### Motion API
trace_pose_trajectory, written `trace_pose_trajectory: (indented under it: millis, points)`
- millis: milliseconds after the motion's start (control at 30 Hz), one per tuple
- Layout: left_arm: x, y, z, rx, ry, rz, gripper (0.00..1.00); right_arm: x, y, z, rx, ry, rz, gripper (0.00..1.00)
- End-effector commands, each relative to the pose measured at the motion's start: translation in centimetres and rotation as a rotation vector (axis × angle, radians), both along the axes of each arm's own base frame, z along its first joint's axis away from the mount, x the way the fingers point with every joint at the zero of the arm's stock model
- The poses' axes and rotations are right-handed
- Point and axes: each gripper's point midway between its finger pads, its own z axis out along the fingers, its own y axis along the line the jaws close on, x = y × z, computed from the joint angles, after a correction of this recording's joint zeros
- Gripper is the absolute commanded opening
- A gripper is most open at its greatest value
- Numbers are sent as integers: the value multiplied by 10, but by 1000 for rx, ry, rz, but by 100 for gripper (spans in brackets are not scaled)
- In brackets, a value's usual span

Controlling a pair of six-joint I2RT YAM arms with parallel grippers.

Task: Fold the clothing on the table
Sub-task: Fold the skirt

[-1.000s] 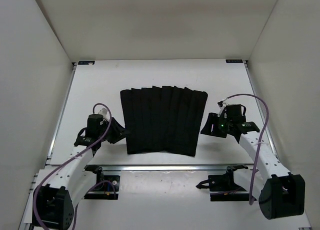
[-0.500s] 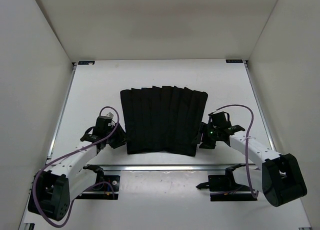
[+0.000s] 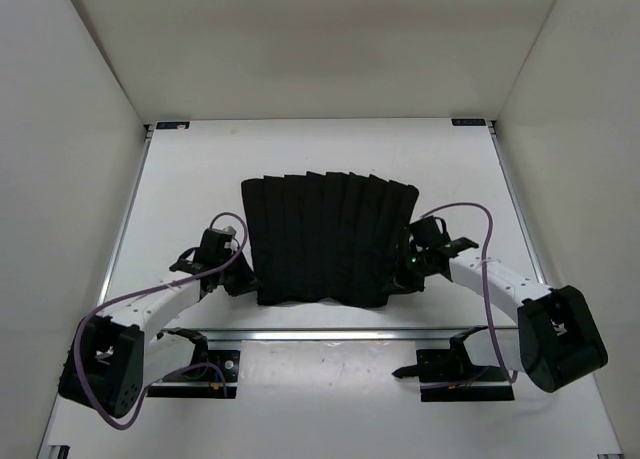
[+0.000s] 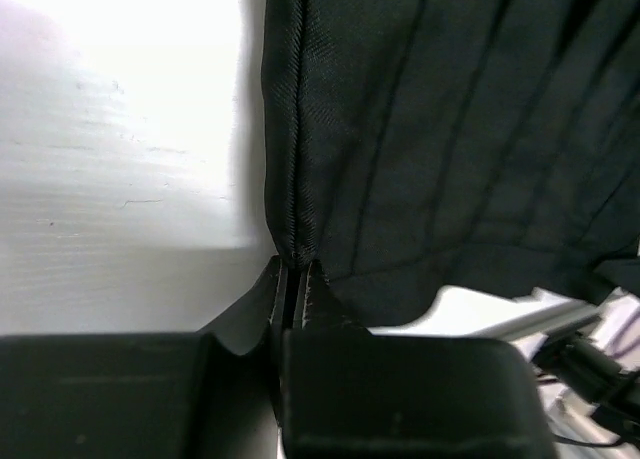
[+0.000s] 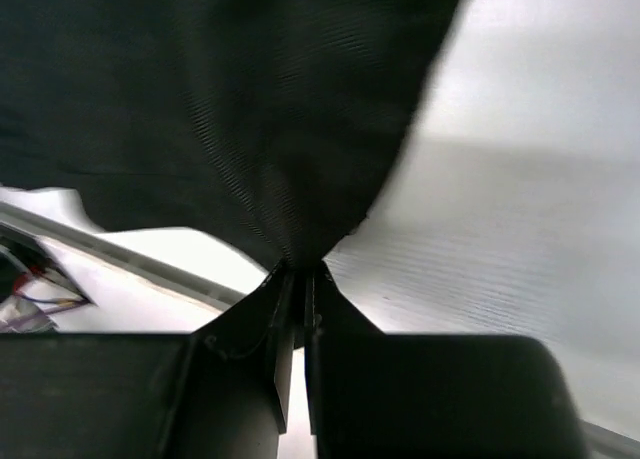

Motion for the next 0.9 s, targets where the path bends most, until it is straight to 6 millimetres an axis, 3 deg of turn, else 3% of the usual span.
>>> trace_pose_trajectory:
  millis: [0, 67, 167, 333, 367, 467, 533, 600, 633, 667, 700, 733, 767, 800, 833, 867]
  points:
    - [24, 0, 38, -39, -85, 4, 0, 38, -9, 39, 3, -124, 20, 0]
    - [25, 4, 49, -41, -101, -6, 0, 40, -14, 48, 27, -136, 24, 0]
    - [3, 4, 42, -54, -56, -35, 0, 29, -20, 48, 8, -126, 40, 0]
    - [-44, -1, 33, -71, -7, -83, 0, -38, -19, 27, 28, -43, 62, 0]
    - [-47, 0, 38, -75, -28, -78, 0, -51, -17, 28, 53, -28, 58, 0]
    - [-45, -1, 56, -90, -62, -66, 0, -58, -14, 40, 96, -39, 53, 0]
    - [-23, 0, 78, -82, -110, -43, 0, -35, -19, 61, 110, -87, 29, 0]
    - [16, -6, 111, -87, -166, -48, 0, 11, -24, 89, 103, -153, 38, 0]
    - [44, -7, 125, -102, -194, -28, 0, 43, -30, 104, 89, -189, 9, 0]
    - [58, -6, 130, -128, -188, -9, 1, 65, -40, 110, 65, -225, -20, 0]
    - [88, -10, 140, -140, -209, 2, 3, 98, -40, 124, 47, -267, -12, 0]
    - [116, -15, 148, -157, -205, 6, 7, 119, -53, 126, 29, -280, -57, 0]
    - [135, -18, 153, -177, -206, 11, 11, 152, -59, 131, 34, -297, -80, 0]
    - [165, -22, 158, -184, -198, 20, 24, 185, -64, 133, 28, -303, -86, 3]
    - [194, -28, 158, -191, -191, 17, 28, 200, -65, 132, 30, -295, -88, 13]
    - [209, -28, 158, -215, -185, 22, 33, 222, -71, 130, -13, -275, -88, 20]
